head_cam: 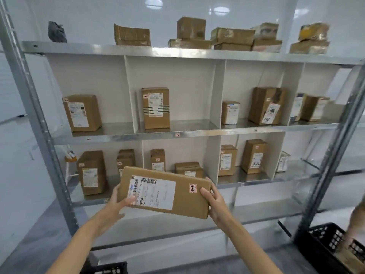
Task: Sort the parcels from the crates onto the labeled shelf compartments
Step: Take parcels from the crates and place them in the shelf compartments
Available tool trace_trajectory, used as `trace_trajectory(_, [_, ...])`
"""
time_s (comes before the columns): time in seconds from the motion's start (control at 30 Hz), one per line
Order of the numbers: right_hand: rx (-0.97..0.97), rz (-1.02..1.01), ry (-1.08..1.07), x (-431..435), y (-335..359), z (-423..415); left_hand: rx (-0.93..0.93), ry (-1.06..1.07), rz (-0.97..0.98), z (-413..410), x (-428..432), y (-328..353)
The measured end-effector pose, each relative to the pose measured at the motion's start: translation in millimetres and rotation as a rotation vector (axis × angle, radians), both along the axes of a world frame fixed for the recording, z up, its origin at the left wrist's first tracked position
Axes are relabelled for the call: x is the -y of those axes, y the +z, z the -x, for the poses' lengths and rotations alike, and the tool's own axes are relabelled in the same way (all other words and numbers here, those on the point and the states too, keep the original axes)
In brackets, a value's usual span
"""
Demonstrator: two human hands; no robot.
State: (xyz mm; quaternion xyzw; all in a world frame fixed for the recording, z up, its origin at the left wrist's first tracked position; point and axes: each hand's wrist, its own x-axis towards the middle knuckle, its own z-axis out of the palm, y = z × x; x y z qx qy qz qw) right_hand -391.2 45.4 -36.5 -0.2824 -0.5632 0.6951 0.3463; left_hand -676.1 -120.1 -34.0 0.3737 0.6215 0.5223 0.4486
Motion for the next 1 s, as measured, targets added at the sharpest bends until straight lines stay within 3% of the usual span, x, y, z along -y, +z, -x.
trace_trajectory(0.07, [0.057,-0.045,-0.003,-12.1,2.2,-22.7,0.024,-0.176,0.135,-2.2,-6.8,-4.5])
trace_trajectory(0.17, [0.143,-0.108,0.012,-29.8,4.7,-53.0,0.09,-0.266,0.179,-23.6,-20.8,-5.7])
trace_trajectory(0.43, [0.139,-0.17,-0.102,-58.5,20.5,-109.2,0.103,-0.211,0.013,-91.8,-72.0,-8.8])
trace_trajectory(0.6, [0.026,-0.085,-0.353,-60.2,12.0,-128.2,0.171,-0.116,-0.094,-127.0,-89.2,-16.8])
trace_trajectory(0.73, [0.041,0.033,-0.239,-46.3,-6.8,-118.4,0.352,-0.062,-0.152,-159.6,-104.4,-24.1])
trace_trajectory(0.87, [-0.021,0.005,-0.115,-34.9,-6.7,-104.8,0.436,-0.128,-0.143,-194.6,-109.2,-22.0])
trace_trajectory(1.0, [-0.127,-0.03,-0.136,-42.5,7.3,-111.0,0.325,-0.18,-0.057,-213.5,-113.8,-15.0])
